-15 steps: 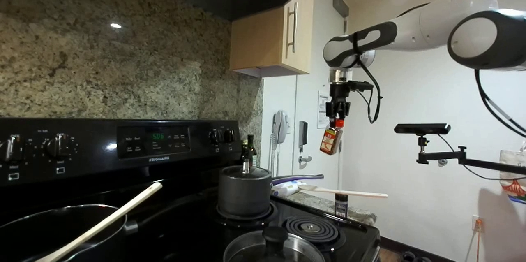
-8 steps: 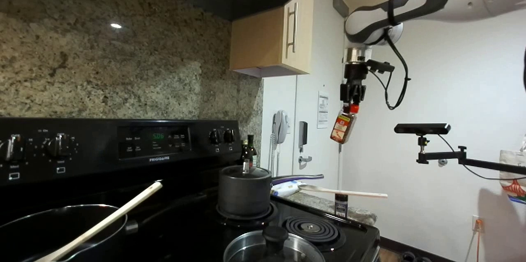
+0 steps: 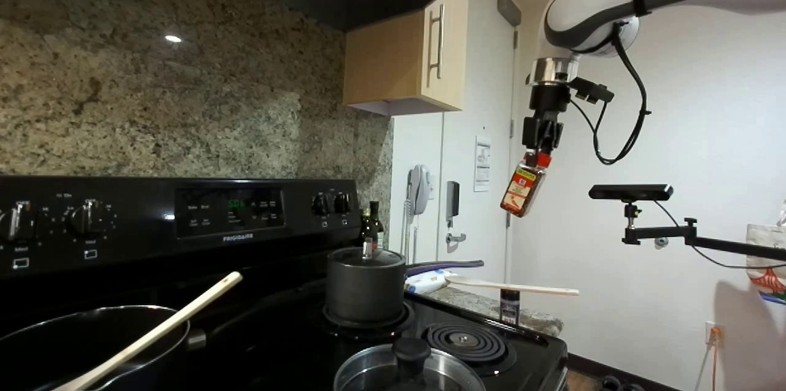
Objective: Move the black pot to the left side of the stove, pick up the jar with the orange lid from the right side of the counter and place it in-between the two pots on the stove, remove the wooden spoon from the black pot on the left and put it on the stove
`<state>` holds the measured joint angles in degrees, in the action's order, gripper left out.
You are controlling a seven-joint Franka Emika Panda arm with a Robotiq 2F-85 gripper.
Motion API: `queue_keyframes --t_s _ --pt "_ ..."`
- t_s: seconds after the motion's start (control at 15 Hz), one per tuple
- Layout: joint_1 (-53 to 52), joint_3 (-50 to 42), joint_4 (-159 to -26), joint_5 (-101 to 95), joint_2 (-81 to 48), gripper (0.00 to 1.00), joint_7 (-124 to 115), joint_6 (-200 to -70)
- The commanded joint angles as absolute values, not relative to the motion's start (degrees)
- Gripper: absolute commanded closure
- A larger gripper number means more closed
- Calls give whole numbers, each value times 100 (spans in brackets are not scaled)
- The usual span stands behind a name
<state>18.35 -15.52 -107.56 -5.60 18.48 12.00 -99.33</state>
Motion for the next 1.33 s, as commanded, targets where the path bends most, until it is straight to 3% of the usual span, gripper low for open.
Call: queue_keyframes --t_s 0.0,0.6,0.67,0.93,1.0,1.27 --pt "1567 -1582 -10496 -768 1690 63 1504 -9856" --pt "558 -1078 -9242 -713 844 63 2716 -9154" --pt "626 -1028 -9754 -829 1246 38 2169 -9319" --pt "556 -1015 -9445 -810 897 38 2478 -9320" --pt "560 -1029 -9433 -809 883 63 2504 -9320" --pt "358 -747 -8148 -1187 176 63 2981 -8420"
